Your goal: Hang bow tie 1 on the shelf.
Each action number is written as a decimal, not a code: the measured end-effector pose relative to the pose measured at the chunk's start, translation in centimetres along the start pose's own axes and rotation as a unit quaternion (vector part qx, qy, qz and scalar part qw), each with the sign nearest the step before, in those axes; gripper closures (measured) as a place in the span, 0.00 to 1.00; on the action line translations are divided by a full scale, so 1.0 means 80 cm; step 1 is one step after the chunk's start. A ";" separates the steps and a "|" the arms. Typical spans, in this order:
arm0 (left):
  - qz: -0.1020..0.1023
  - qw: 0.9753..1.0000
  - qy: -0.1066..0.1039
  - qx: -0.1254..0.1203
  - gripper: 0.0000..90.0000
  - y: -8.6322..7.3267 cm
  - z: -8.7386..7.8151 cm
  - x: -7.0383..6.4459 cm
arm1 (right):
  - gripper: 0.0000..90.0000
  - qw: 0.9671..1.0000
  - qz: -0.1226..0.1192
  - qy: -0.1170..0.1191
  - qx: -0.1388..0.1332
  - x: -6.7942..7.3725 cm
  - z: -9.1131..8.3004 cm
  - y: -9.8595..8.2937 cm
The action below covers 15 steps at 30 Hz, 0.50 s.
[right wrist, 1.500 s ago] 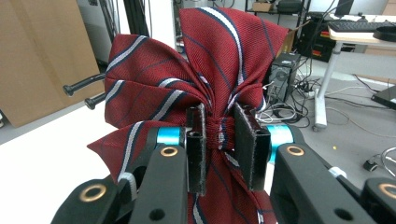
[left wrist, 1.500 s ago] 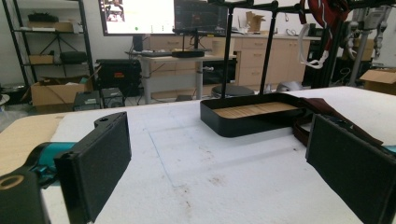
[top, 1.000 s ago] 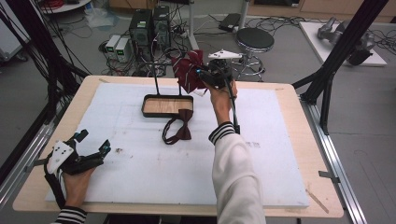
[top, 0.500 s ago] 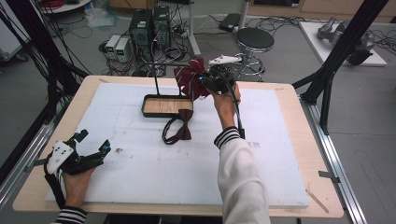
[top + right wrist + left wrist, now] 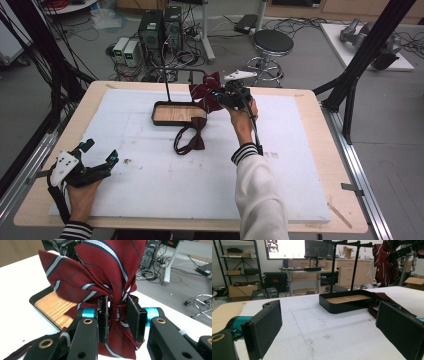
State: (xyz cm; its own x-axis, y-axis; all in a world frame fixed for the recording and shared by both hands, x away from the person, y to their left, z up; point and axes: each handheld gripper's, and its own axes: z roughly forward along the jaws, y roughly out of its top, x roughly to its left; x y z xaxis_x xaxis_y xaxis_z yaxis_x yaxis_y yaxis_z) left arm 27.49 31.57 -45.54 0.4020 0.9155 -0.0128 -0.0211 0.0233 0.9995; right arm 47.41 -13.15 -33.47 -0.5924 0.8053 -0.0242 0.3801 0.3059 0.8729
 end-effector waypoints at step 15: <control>-0.002 1.000 -0.001 -0.001 0.08 0.000 0.000 0.000 | 0.21 1.000 -0.006 -0.022 -0.010 0.002 -0.005 0.002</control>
State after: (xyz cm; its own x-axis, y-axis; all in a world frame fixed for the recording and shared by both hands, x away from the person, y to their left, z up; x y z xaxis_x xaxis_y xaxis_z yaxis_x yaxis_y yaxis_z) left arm 27.49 31.61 -45.54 0.4038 0.9147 -0.0169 -0.0205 0.0276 0.9994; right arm 47.12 -13.20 -33.12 -0.5638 0.8240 -0.0555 0.3595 0.3053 0.8818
